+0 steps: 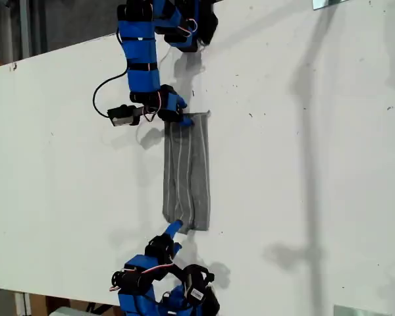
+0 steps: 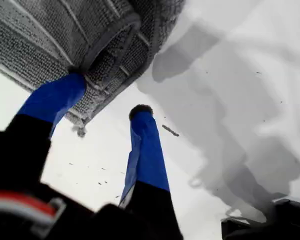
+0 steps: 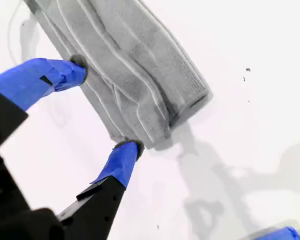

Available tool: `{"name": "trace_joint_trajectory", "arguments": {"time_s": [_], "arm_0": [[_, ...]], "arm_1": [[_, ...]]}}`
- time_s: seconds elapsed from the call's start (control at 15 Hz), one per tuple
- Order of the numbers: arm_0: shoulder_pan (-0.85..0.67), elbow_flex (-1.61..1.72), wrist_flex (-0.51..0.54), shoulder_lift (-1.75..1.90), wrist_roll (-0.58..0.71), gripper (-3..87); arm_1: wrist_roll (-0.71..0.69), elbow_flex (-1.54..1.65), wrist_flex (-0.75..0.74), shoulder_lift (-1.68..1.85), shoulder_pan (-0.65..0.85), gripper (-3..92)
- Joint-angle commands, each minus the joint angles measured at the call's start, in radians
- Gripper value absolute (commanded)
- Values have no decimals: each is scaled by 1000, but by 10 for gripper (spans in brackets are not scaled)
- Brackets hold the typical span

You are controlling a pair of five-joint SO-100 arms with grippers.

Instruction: Grasp corners of a square towel and fold twice.

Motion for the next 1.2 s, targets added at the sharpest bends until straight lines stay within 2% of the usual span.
{"name": "trace_joint_trajectory", "arguments": {"time_s": [0.0,0.2,0.53,0.93,1.13], "arm_0": [[9,20,-6,64,-20,286],[14,26,-20,63,-18,286],[32,29,-31,54,-23,286],[37,26,-37,51,-25,286],[44,23,-35,52,-31,286]], "arm_1": [[-31,-5,-69,-31,28,265],[-44,-206,55,-86,3,313],[-54,-238,123,-55,-3,354],[-152,-196,-31,-218,103,358],[-149,-120,-127,-199,115,349]]}}
